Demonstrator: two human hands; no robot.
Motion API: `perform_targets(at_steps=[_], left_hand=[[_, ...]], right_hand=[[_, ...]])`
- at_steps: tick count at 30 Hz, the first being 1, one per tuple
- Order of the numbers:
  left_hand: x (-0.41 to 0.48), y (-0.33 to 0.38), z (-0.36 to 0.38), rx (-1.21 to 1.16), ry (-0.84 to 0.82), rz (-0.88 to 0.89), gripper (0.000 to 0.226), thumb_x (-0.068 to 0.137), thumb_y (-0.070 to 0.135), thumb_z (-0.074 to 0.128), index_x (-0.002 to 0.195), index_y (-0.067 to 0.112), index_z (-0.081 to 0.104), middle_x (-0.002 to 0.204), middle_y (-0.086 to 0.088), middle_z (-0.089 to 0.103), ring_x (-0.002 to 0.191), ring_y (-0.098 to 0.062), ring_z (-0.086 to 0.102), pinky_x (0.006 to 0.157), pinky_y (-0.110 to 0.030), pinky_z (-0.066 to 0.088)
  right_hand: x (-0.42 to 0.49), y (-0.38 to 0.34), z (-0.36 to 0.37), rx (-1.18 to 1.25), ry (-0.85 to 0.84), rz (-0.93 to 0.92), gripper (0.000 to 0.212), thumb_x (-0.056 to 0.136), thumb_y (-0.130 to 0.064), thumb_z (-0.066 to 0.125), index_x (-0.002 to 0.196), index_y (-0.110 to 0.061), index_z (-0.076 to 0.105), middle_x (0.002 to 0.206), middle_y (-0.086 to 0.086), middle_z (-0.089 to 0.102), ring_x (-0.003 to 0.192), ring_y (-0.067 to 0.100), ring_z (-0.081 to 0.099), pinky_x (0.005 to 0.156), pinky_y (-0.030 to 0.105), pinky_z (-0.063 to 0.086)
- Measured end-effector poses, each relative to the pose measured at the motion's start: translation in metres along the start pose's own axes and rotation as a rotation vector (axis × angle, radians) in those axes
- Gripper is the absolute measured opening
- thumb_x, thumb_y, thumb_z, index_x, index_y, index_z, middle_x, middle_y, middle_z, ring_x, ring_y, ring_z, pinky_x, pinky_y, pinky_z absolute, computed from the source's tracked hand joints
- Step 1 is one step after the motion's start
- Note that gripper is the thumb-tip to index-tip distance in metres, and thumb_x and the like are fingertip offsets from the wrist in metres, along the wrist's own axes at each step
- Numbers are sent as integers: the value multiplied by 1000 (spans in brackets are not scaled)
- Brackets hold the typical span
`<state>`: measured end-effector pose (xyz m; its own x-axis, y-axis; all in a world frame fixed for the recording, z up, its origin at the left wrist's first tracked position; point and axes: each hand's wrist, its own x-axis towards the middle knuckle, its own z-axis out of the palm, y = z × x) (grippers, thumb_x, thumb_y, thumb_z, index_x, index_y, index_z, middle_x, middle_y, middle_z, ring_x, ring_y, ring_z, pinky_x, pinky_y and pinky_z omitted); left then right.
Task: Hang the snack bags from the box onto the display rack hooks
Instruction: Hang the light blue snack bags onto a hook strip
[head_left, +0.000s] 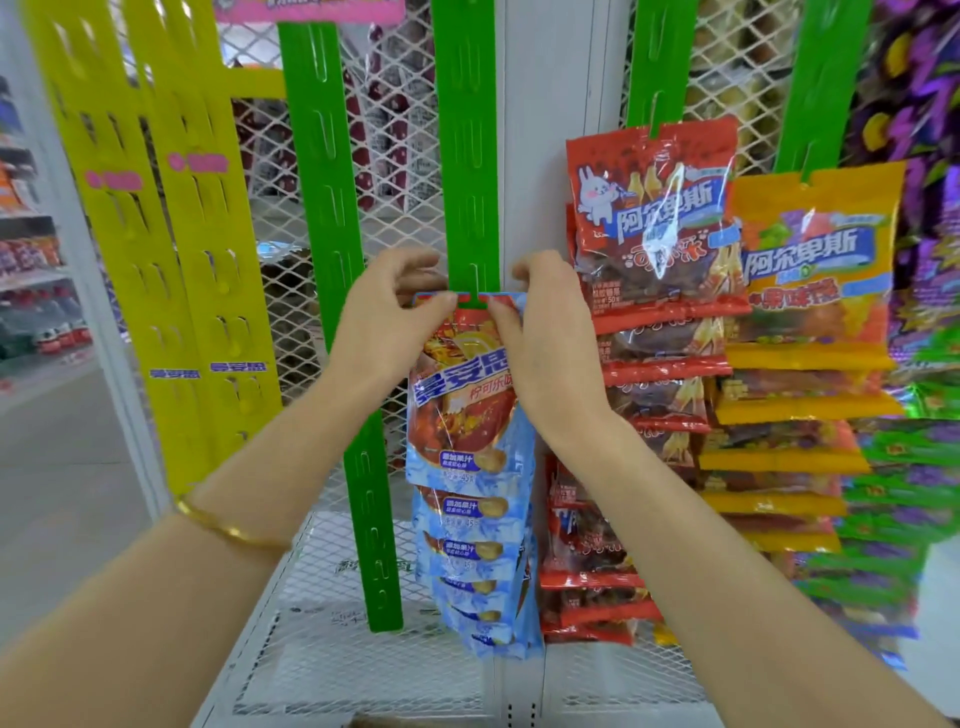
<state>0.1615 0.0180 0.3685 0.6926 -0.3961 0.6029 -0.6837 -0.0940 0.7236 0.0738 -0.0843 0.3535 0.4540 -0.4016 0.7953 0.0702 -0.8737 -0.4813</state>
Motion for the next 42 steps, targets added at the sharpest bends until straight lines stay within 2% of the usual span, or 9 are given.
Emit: perform_targets(at_steps=[2, 5, 8, 11, 16, 23, 28, 35, 42], left_hand=[[-24, -9, 2, 159, 136, 127, 41, 83, 22, 65, 121, 26, 52, 120, 8, 55, 113, -8, 49, 95, -32, 44], [-80, -21, 8, 227, 288, 276, 36, 84, 19, 63, 118, 22, 54, 116, 14, 50, 110, -4, 41, 96, -26, 35], [-154, -41, 27, 155, 203, 405, 28, 83, 20, 57, 111, 26, 55, 111, 25, 49, 109, 1, 45, 95, -16, 32], [-220, -82, 51, 163, -101, 293, 21, 83, 23, 55, 104, 27, 55, 107, 19, 54, 106, 3, 46, 95, -15, 32], [-276, -155, 84, 284, -689, -82, 23, 85, 28, 58, 107, 21, 62, 101, 9, 58, 100, -15, 53, 85, -22, 35], [-285, -189, 98, 336, -894, -233, 27, 86, 16, 65, 111, 8, 64, 108, -4, 64, 97, -15, 56, 73, -13, 29], [-287, -199, 103, 324, -908, -331, 25, 87, 15, 64, 111, 9, 63, 107, -1, 60, 93, -9, 52, 68, 1, 31], [-294, -198, 101, 309, -971, -388, 27, 87, 18, 62, 114, 13, 61, 112, 0, 59, 93, -8, 54, 67, -3, 32], [-303, -186, 94, 360, -1141, -398, 35, 88, 27, 63, 119, 13, 58, 112, -1, 61, 96, -11, 55, 75, -19, 36]], right_hand=[[-16, -2, -3, -137, 100, -108, 31, 83, 2, 61, 112, 0, 52, 112, 15, 53, 99, 28, 52, 81, 34, 44], [-63, 8, -13, -147, 200, -224, 31, 80, 5, 59, 110, 1, 56, 113, 16, 55, 105, 30, 52, 89, 31, 42], [-132, 32, -21, -43, 67, -189, 20, 87, -10, 49, 106, -10, 56, 107, 4, 56, 96, 13, 53, 76, 20, 44], [-207, 82, -10, -90, -247, -36, 19, 86, -13, 52, 104, -20, 52, 98, -3, 56, 74, 9, 55, 57, 22, 45], [-322, 189, 23, -176, -1024, 520, 21, 88, -12, 56, 108, -10, 59, 106, 11, 63, 99, 28, 60, 82, 35, 47], [-437, 241, 28, -185, -1485, 843, 38, 89, -22, 61, 122, -6, 55, 127, 8, 56, 118, 23, 51, 85, 20, 35], [-474, 249, 37, -275, -1592, 877, 20, 91, -16, 56, 79, -3, 48, 86, 14, 49, 88, 25, 47, 70, 29, 32], [-415, 235, 33, 197, -1587, 1129, 5, 89, -16, 63, 87, -14, 58, 91, 1, 55, 84, 18, 56, 57, 22, 49], [-327, 191, 12, 387, -1369, 870, 10, 87, -7, 62, 81, -15, 60, 82, -2, 58, 79, 11, 56, 67, 17, 47]])
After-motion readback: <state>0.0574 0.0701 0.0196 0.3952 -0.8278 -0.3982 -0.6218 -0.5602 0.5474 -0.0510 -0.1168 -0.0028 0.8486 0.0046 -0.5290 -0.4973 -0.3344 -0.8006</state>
